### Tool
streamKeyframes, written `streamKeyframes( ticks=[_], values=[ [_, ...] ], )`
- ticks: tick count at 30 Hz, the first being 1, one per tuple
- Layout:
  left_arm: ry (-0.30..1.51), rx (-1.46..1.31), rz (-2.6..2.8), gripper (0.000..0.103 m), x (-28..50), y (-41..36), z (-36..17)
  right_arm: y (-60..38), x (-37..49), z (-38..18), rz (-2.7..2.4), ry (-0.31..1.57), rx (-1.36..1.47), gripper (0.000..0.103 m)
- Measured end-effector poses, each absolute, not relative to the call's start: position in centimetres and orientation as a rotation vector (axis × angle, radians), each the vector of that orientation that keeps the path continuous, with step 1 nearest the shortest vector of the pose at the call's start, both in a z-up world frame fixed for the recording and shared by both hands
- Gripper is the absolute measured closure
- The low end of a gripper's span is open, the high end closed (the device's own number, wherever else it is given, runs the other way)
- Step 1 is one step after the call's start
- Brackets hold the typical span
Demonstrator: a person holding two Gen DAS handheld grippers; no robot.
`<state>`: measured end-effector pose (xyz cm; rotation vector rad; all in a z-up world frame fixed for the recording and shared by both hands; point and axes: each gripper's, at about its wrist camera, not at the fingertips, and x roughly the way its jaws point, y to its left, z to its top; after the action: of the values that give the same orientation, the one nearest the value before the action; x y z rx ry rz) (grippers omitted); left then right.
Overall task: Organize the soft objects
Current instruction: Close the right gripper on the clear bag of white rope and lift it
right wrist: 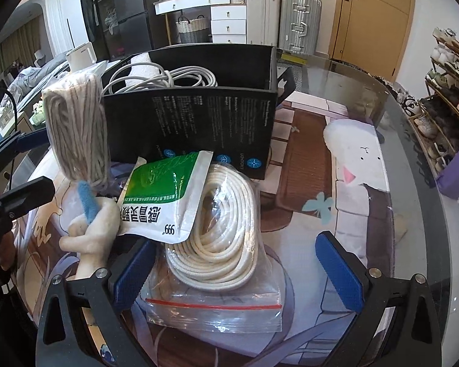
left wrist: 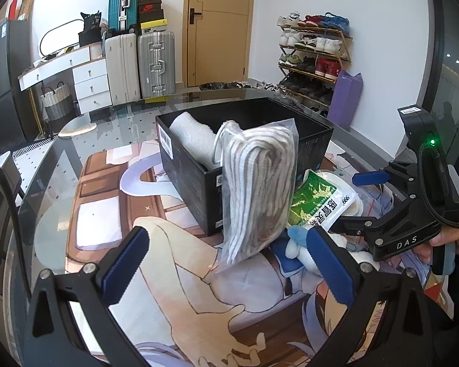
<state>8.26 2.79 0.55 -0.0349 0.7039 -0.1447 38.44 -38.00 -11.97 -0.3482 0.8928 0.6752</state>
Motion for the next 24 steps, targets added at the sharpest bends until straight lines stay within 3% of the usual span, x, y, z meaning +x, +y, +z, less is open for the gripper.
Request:
streamKeyframes(
  ticks=[5,9,13,24],
  values=[
    [0.717,-0.053,-0.151,0.0,8.4,3.0,0.4,-38.1,38.6,-12.0,0.68,0.89,-0.348,0.004],
    [0.722,-0.063,-0.153,0.0,8.4,3.1,0.3,-38.2,38.3,-11.6,0.7,0.873,-0.348,0.023],
    [0.726,-0.074,-0.153,0.0,8.6,3.4,0.3,-38.5,38.1,-11.4,0.716,0.866,-0.349,0.032],
    [0.73,-0.087,-0.152,0.0,8.7,3.6,0.3,-38.9,37.6,-11.4,0.723,0.864,-0.357,0.033]
  ],
)
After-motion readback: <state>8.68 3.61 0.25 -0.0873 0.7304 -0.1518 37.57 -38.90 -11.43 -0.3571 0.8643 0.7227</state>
